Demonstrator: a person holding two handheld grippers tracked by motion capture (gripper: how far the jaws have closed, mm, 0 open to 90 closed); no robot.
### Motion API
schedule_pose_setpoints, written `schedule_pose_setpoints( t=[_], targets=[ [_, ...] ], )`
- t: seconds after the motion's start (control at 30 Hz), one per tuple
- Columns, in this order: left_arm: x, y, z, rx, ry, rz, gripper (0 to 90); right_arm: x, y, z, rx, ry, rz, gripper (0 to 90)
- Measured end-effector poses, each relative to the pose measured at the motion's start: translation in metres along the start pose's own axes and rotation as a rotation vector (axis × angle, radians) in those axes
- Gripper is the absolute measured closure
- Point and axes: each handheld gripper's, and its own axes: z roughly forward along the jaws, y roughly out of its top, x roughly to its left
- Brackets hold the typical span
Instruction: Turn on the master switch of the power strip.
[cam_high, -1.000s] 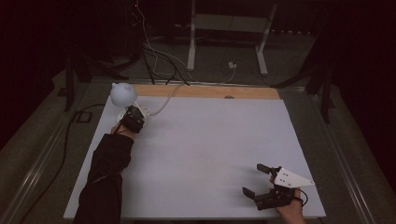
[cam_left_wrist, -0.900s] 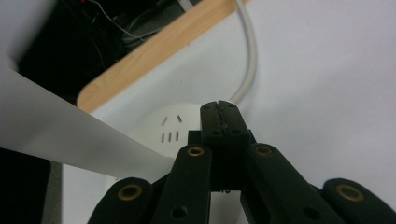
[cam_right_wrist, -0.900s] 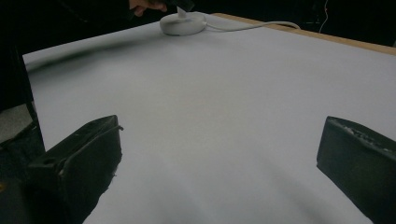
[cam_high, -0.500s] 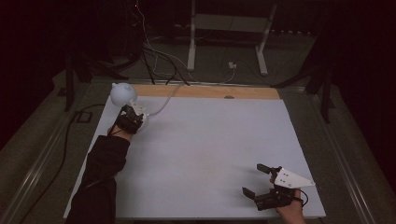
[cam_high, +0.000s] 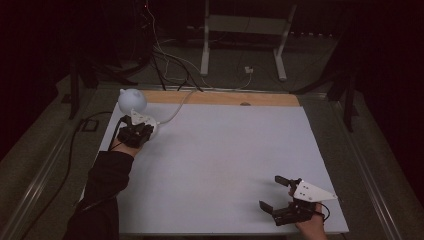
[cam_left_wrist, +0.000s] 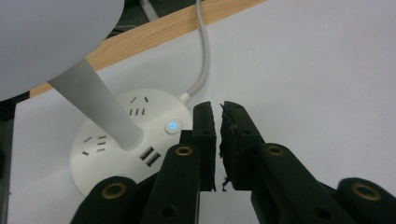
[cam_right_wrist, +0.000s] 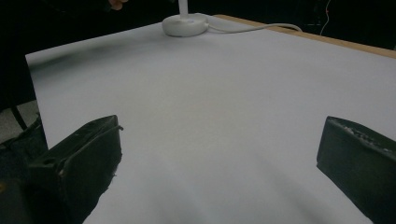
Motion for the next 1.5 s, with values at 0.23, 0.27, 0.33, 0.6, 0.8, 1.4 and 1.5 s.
schedule_pose_setpoints(
  t=[0.23, 0.27, 0.33, 0.6, 0.8, 1.4, 1.5],
  targets=[
    [-0.003, 0.001, -0.007, 0.025, -0.098, -0.033, 59.4, -0.001, 0.000, 0.000, -0.002, -0.001, 0.002, 0.0],
    [-0.003, 0.000, -0.007, 0.033, -0.112, -0.038, 54.5, 0.000, 0.000, -0.001, -0.003, -0.001, 0.002, 0.0],
    [-0.005, 0.000, -0.008, 0.053, -0.125, -0.037, 45.5, 0.000, 0.000, -0.001, -0.003, -0.001, 0.002, 0.0],
    [-0.008, -0.003, -0.011, 0.100, -0.154, -0.056, 8.3, 0.000, 0.000, -0.001, -0.004, -0.002, 0.001, 0.0],
    [-0.009, -0.008, -0.020, 0.061, -0.189, -0.081, 0.2, 0.000, 0.001, 0.000, -0.004, 0.000, 0.000, 0.0],
    [-0.024, -0.047, -0.044, 0.027, -0.265, -0.057, 0.2, 0.001, 0.001, 0.000, -0.006, 0.003, -0.002, 0.0],
    [-0.028, -0.055, -0.047, 0.028, -0.282, -0.051, 0.2, 0.001, 0.001, 0.000, -0.003, 0.004, -0.003, 0.0]
  ],
)
